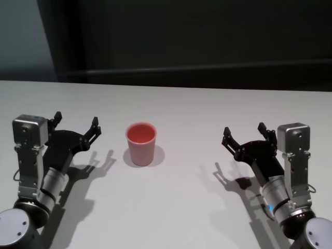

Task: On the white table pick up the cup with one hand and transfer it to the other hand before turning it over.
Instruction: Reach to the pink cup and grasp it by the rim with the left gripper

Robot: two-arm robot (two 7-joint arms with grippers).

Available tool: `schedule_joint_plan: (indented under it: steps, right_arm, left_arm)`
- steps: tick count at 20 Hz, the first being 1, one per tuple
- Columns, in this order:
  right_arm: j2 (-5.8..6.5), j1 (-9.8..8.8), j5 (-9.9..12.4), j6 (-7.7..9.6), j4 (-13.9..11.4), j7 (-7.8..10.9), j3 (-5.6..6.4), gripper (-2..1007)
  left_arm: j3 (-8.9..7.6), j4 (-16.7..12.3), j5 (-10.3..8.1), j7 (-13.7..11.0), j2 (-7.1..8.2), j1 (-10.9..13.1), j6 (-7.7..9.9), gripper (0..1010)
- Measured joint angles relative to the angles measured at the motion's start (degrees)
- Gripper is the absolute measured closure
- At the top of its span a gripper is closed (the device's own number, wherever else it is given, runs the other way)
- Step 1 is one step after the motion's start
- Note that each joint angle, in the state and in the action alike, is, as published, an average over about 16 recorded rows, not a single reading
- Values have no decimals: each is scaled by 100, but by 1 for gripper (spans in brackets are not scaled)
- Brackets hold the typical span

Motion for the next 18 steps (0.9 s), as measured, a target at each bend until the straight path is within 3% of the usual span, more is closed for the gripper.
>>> schedule_joint_plan:
  steps: [18]
  right_arm:
    - [0,0,0,0,0,0,0,3]
  left_arm:
    - [0,0,0,0,0,0,0,9]
